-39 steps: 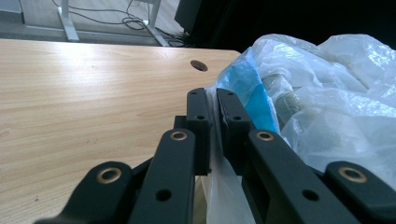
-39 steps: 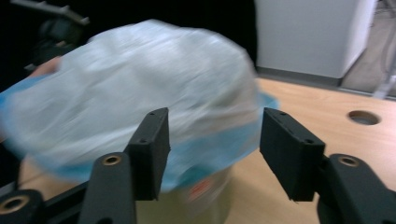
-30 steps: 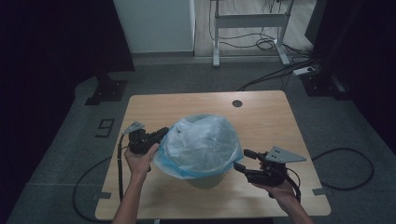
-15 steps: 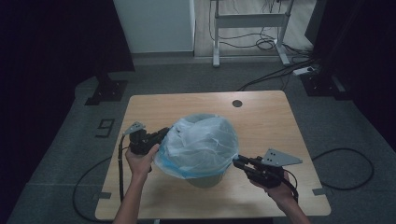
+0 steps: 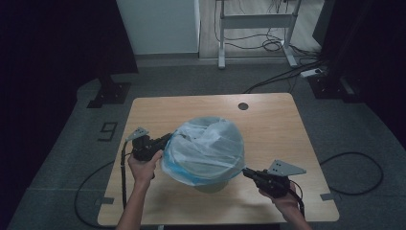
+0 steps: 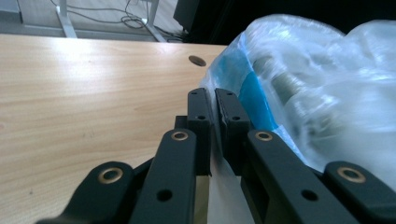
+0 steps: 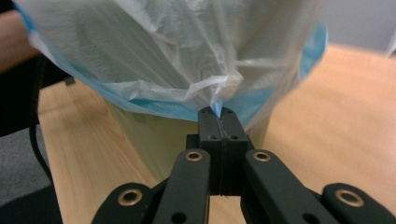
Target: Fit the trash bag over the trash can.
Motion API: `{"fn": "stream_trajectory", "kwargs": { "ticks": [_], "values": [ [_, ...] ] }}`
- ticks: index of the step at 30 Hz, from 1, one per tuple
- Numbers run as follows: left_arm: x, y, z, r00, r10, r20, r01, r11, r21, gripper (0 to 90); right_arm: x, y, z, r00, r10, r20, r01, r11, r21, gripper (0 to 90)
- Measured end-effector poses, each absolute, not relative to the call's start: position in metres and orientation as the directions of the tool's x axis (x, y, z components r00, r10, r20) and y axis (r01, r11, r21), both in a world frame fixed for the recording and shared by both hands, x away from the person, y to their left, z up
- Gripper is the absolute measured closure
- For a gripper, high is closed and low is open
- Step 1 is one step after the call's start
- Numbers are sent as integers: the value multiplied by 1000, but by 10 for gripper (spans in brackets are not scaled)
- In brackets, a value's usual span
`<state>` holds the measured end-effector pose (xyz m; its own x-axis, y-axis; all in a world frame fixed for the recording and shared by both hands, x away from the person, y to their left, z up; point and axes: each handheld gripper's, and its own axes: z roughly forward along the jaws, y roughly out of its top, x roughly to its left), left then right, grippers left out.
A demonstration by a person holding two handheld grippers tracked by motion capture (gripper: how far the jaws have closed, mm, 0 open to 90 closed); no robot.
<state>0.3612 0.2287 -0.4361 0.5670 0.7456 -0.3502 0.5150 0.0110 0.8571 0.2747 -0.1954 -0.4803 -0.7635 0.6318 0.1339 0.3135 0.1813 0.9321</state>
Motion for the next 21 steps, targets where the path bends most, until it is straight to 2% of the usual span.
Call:
{"fn": "stream_trajectory", "kwargs": {
  "ticks": [5, 14, 21],
  "values": [
    [358, 231, -443, 565, 749, -346, 525, -2, 851, 861, 279, -194, -506, -748, 644, 160, 368, 202, 908, 892],
    [353, 230, -447, 573, 748, -334, 535, -33, 844, 883, 283, -186, -531, -730, 673, 115, 394, 279, 876, 892],
    [351, 222, -451, 556, 781, -284, 573, -112, 812, 892, 286, -192, -541, -703, 698, 136, 424, 257, 868, 891]
  ]
}}
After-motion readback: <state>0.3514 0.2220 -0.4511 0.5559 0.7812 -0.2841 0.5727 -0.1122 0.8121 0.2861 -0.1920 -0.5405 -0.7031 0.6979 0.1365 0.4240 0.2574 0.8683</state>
